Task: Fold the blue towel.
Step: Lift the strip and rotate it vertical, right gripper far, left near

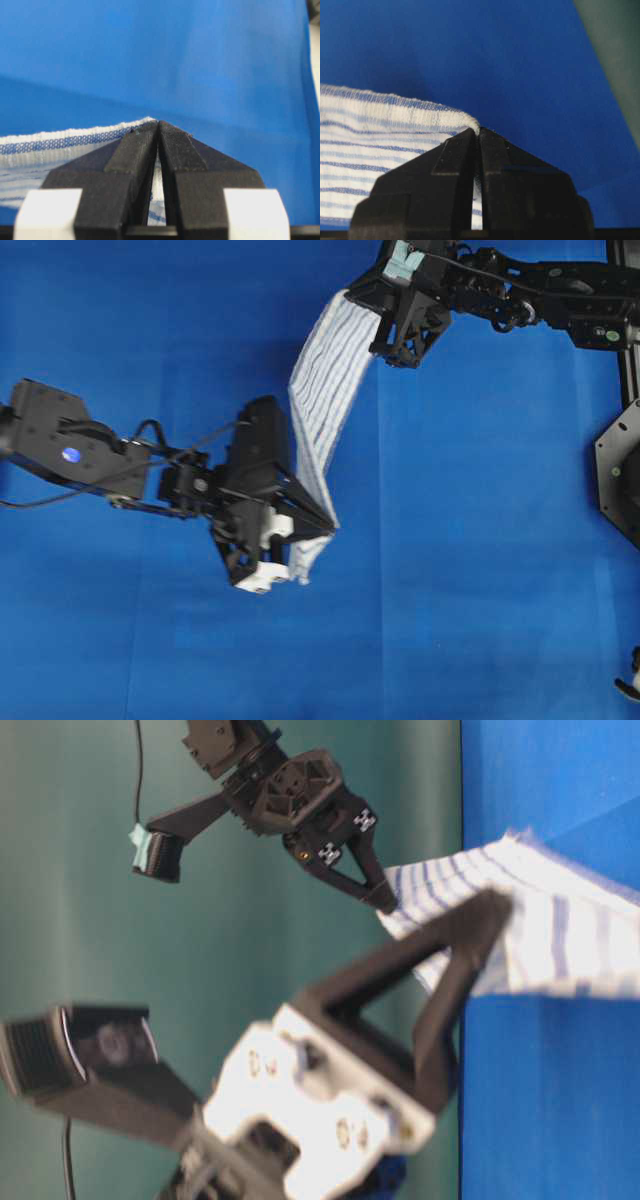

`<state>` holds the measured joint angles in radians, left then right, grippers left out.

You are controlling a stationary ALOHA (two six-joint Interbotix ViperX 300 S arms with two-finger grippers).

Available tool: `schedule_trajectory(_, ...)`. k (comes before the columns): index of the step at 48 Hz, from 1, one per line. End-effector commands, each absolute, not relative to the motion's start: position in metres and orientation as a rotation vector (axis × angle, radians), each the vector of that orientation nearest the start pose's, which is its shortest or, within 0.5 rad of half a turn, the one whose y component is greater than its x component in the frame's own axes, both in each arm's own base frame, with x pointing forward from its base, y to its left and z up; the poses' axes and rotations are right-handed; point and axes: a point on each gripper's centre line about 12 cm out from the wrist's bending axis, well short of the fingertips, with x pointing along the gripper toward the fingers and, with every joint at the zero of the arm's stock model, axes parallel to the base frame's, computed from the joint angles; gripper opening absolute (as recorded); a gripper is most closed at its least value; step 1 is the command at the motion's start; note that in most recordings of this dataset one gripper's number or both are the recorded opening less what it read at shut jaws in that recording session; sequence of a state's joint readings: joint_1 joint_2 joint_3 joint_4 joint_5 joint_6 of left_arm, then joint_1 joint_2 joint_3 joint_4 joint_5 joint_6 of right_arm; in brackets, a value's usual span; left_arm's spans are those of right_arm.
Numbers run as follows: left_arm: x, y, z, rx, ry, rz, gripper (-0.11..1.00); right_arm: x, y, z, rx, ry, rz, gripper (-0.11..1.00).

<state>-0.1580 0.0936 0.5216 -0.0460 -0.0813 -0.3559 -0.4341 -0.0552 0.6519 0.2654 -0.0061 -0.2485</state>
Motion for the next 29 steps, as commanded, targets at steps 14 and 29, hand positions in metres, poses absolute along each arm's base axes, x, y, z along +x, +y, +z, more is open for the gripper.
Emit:
schedule_trajectory(14, 0.481, -0.082, 0.221, -0.352, 0.430, -0.082, 0.01, 0.351, -0.170, 0.217, 0.095, 0.551, -0.427, 0.02)
schedule_trajectory(29, 0.499, -0.091, 0.226, -0.345, 0.403, -0.101, 0.01, 0.331, -0.169, 0.230, 0.085, 0.538, -0.440, 0.02)
